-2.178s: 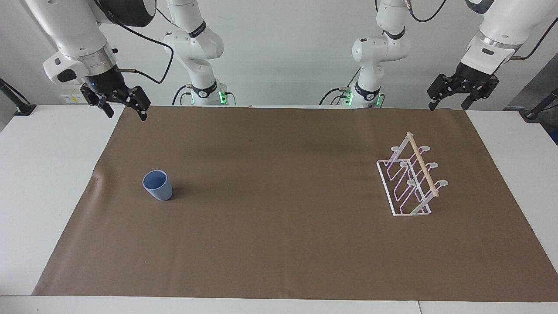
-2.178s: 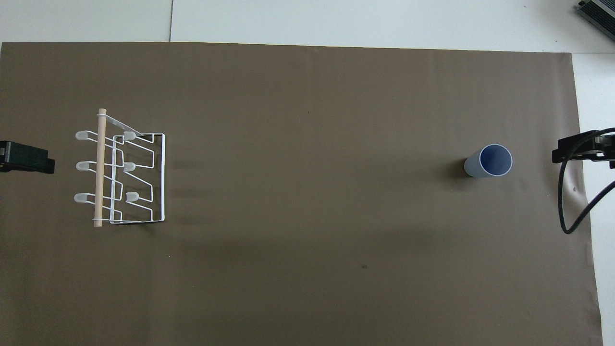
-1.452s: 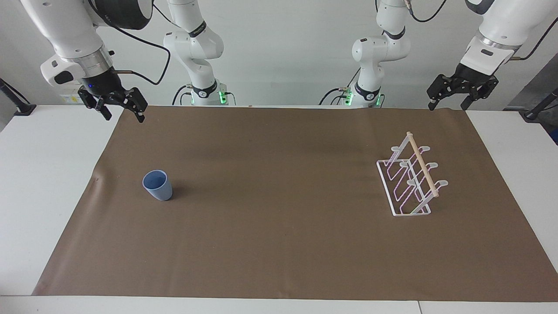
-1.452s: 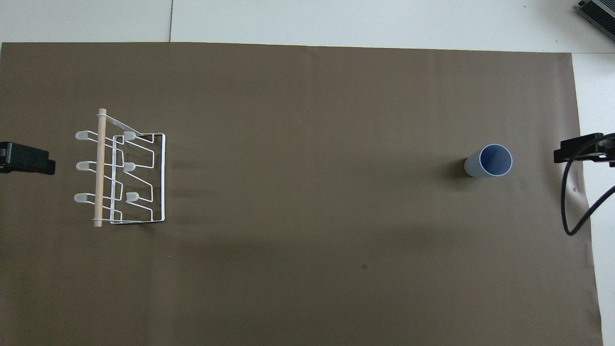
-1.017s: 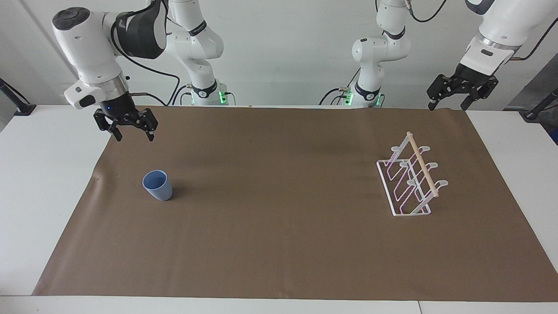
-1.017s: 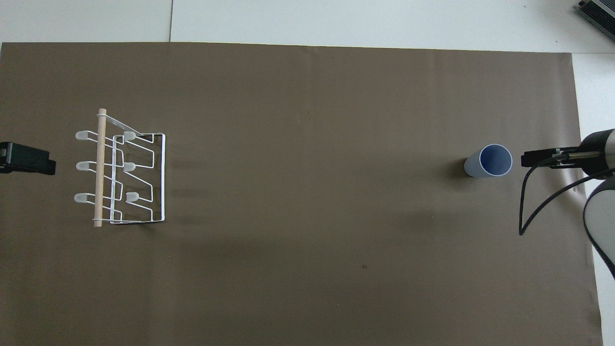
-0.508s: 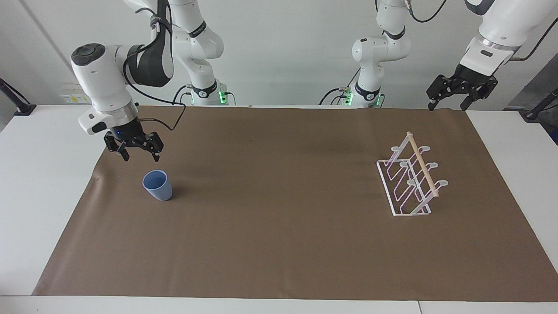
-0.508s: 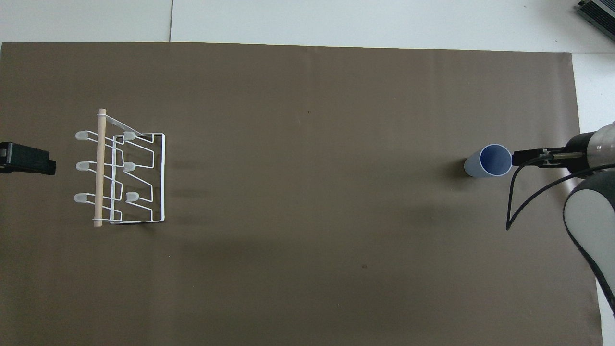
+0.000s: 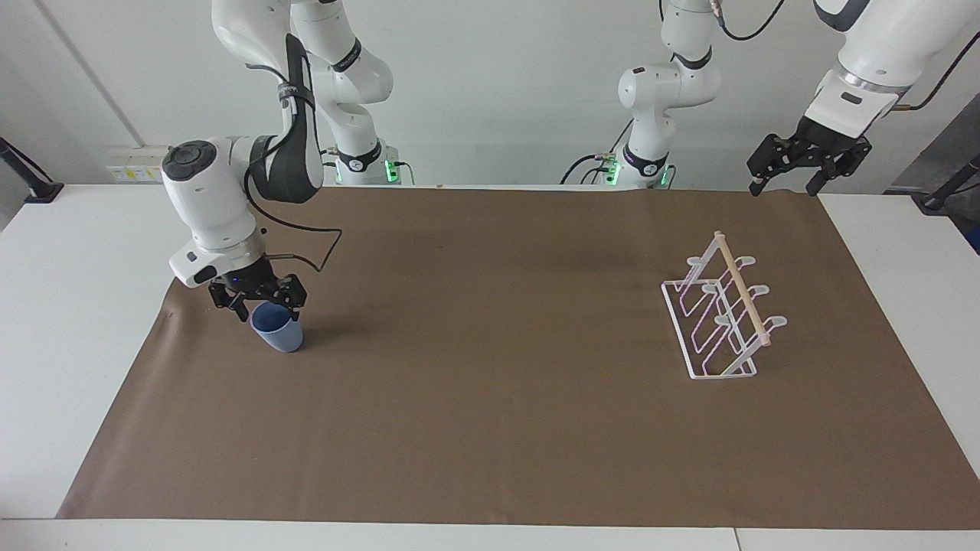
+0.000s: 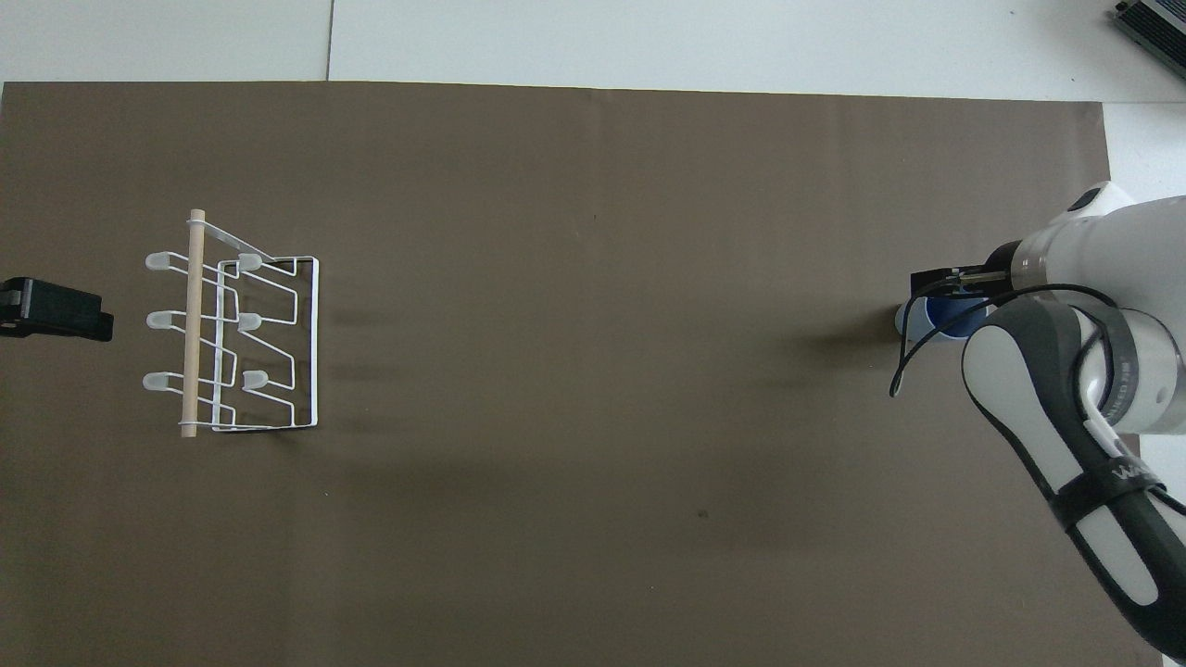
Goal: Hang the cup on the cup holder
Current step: 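Move the right gripper to the light blue cup and grasp its rim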
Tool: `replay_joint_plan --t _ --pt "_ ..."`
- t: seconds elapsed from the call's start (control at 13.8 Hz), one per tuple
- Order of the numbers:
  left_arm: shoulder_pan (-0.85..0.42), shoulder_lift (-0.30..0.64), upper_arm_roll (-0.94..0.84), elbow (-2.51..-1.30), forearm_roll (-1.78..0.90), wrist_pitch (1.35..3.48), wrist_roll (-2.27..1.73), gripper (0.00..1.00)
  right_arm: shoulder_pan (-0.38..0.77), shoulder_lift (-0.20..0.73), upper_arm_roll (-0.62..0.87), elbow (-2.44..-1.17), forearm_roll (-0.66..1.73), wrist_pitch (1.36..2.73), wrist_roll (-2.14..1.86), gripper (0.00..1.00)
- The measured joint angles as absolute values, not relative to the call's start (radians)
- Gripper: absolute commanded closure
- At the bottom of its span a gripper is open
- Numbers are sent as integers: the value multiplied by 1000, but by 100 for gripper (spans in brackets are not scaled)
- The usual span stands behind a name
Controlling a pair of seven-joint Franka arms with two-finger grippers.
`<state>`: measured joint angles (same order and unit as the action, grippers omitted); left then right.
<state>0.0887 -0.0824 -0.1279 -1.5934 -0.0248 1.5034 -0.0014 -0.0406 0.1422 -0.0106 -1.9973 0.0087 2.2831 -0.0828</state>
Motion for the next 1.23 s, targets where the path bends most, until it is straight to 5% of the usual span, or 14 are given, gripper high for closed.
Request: replay_joint_plan --t 0.73,0.94,1.09,1.16,1.23 --pt "89 -82 -128 -1595 -25 1504 -1 0 -34 149 28 -2134 11 2416 -50 0" --pt "89 -82 -128 -1595 -25 1504 -1 0 -34 149 28 -2138 11 2417 -50 46" --pt "89 -82 -128 -1597 -25 1504 -1 0 -34 149 28 -2138 11 2417 -50 86" --pt "89 -83 -128 -1598 -25 1504 -1 0 -34 149 27 -2139 11 2416 -50 100" --pt "89 -83 -128 -1600 -25 1504 -1 0 -34 149 26 -2139 11 2416 -50 100"
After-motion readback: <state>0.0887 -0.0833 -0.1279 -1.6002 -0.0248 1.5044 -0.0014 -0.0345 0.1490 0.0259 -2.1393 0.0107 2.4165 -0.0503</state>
